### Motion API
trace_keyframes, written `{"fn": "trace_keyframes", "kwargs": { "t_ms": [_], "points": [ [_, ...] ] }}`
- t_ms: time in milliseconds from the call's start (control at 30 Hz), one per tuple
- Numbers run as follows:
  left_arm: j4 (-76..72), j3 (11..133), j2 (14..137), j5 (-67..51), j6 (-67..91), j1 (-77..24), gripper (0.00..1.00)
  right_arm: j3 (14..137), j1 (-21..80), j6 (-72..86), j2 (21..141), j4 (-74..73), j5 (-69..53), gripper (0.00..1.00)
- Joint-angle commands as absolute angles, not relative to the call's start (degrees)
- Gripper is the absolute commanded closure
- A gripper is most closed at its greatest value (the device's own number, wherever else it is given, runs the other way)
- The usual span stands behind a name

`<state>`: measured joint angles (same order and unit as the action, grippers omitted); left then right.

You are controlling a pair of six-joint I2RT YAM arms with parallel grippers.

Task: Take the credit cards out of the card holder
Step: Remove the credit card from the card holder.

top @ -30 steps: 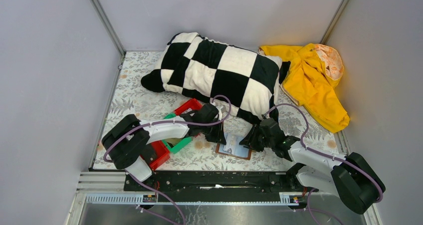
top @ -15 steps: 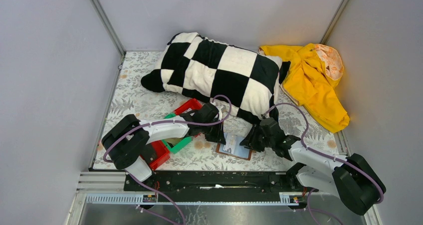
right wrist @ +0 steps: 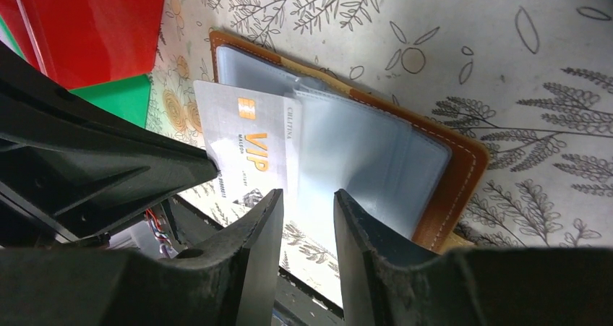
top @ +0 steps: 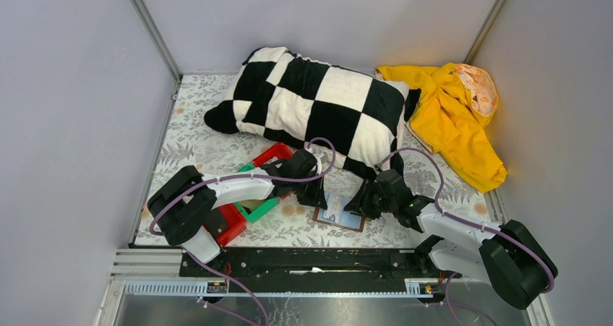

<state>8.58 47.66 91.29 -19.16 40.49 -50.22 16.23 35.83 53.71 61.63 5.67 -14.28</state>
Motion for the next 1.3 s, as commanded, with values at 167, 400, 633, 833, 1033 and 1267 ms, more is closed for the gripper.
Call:
{"fn": "trace_keyframes", "kwargs": {
  "t_ms": [167, 400, 633, 833, 1033, 1267],
  "points": [
    [8.0, 49.9, 91.1, -18.7, 39.2, -49.9, 1.0, 16.2, 36.7, 53.6, 66.6, 13.7, -17.5, 0.61],
    [6.1, 49.6, 91.2, -21.1, 39.5, -49.9, 1.0, 15.1, 36.7, 54.9, 70.0, 12.1, -14.9, 0.62],
    [0.2, 48.2, 92.1, -26.3, 42.4, -49.9, 0.91, 13.9, 36.7, 56.0, 70.8, 13.9, -15.6, 0.62],
    [-1.4, 48.8, 93.6, -27.1, 43.0, -50.0, 0.82, 13.8, 36.7, 56.1, 70.1, 13.8, -15.6, 0.62],
    [-1.6, 49.0, 94.9, -27.1, 43.2, -50.0, 0.81, 13.1, 36.7, 56.4, 69.1, 13.5, -15.4, 0.62],
    [3.9, 51.2, 94.4, -24.0, 40.2, -50.0, 1.0, 12.9, 36.8, 56.0, 67.3, 11.6, -14.8, 0.62]
  ]
}}
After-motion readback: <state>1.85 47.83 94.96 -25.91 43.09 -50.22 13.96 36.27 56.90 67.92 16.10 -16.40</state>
